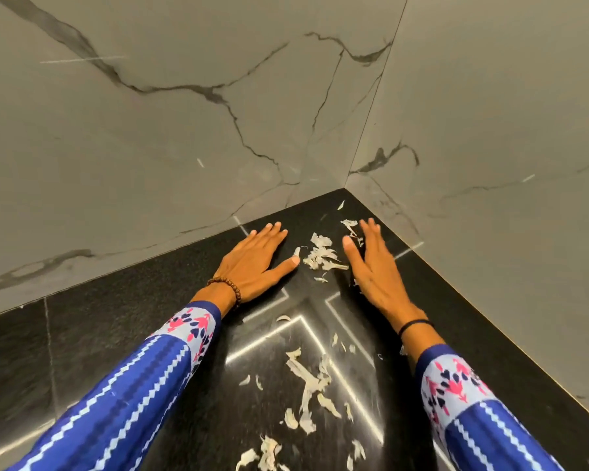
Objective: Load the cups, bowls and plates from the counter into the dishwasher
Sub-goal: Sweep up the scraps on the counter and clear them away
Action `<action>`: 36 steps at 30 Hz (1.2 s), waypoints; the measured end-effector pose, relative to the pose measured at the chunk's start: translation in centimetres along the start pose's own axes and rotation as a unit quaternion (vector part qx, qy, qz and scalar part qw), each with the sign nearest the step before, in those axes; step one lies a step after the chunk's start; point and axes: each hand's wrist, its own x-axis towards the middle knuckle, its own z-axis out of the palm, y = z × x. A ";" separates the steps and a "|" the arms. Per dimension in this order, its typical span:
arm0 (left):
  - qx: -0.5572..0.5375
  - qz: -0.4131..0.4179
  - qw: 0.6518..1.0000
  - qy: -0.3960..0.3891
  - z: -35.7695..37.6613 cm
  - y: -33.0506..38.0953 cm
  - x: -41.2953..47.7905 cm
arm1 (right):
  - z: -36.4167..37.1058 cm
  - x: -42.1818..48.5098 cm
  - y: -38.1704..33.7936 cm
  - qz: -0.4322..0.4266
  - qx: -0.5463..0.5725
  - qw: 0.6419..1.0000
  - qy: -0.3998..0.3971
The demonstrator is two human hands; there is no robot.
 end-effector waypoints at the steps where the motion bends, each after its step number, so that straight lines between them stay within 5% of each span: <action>1: 0.001 0.003 1.000 -0.002 0.0 -0.1 0.2 | 0.0 1.6 0.5 0.009 -0.025 1.000 -0.009; 10: -0.011 -0.018 1.000 -0.022 -0.7 0.4 0.6 | 1.0 9.1 0.7 -0.114 -0.190 0.968 -0.118; 23: -0.098 -0.017 0.989 -0.110 -0.8 3.9 -5.5 | 2.6 -4.4 -1.6 -0.207 -0.184 0.942 -0.190; 36: -0.100 0.009 0.985 -0.139 -0.6 8.1 -20.3 | 2.7 -20.1 -4.5 -0.198 -0.190 0.933 -0.234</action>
